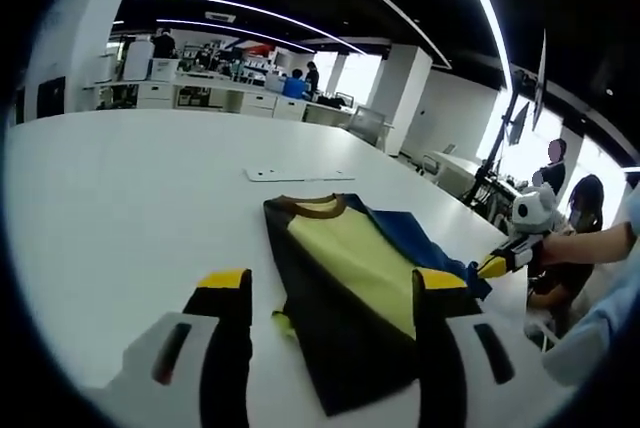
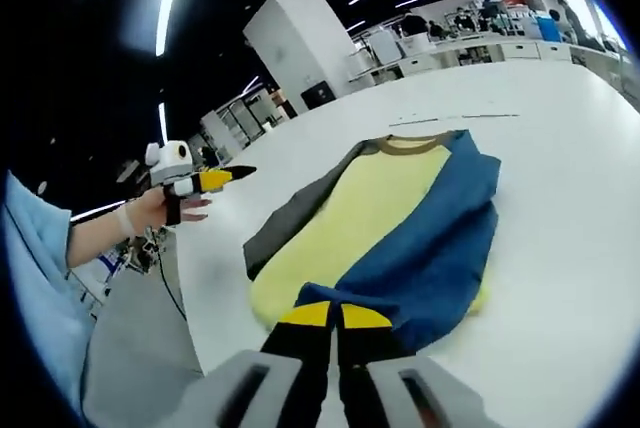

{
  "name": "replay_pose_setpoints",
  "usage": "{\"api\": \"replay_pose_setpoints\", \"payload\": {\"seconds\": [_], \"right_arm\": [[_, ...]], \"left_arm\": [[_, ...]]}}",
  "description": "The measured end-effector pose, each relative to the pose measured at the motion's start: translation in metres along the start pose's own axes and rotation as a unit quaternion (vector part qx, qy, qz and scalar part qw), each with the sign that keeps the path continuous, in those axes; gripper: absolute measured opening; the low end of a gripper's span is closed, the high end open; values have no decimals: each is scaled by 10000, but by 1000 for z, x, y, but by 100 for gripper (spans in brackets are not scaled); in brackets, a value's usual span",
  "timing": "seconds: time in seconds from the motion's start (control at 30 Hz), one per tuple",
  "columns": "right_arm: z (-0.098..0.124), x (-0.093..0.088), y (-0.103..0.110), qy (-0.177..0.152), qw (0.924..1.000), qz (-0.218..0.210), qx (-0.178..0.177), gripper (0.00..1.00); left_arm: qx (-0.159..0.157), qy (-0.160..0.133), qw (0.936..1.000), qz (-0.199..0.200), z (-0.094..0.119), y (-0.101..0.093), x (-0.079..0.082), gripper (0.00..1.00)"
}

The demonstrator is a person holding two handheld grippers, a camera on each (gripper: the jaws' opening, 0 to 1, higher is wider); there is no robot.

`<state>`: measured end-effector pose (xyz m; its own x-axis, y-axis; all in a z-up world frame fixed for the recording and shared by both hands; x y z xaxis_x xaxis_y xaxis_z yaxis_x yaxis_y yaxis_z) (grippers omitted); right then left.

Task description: Fold the garment on the visible template until the final outline fits inside the template.

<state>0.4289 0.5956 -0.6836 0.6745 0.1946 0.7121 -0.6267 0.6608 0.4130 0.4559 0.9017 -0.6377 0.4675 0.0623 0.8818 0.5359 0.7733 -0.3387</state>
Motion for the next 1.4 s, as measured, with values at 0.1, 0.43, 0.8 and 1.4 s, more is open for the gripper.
{"api": "replay_pose_setpoints", "payload": {"seconds": [0.1, 0.43, 0.8, 1.4], "right_arm": [[-14, 8, -5, 90, 9999, 24, -42, 0], [-32, 11, -8, 305, 9994, 159, -67, 0], [-20, 20, 0, -108, 9996, 250, -43, 17], [-15, 22, 15, -65, 9840, 1744, -355, 23]], "left_arm": [[1, -17, 10000, -10, 1, 0, 1, 61], [92, -38, 9999, 40, 9, 5, -1, 61], [83, -6, 9999, 73, 7, 4, -4, 61], [31, -38, 9998, 170, 7, 1, -9, 61]]}}
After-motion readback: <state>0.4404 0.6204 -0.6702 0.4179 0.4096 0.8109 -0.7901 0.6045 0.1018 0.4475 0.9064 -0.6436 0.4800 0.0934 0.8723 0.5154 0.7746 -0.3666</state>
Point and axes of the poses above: the point that each gripper's makers call its tool centre point, and the gripper's own axes: z roughly backward along the fingers, y roughly to its left, x roughly out of its top, the point moved 6 cm from there along z, roughly backward along the fingers, and after that the axes turned 5 degrees about -x, right-handed, at the moved point
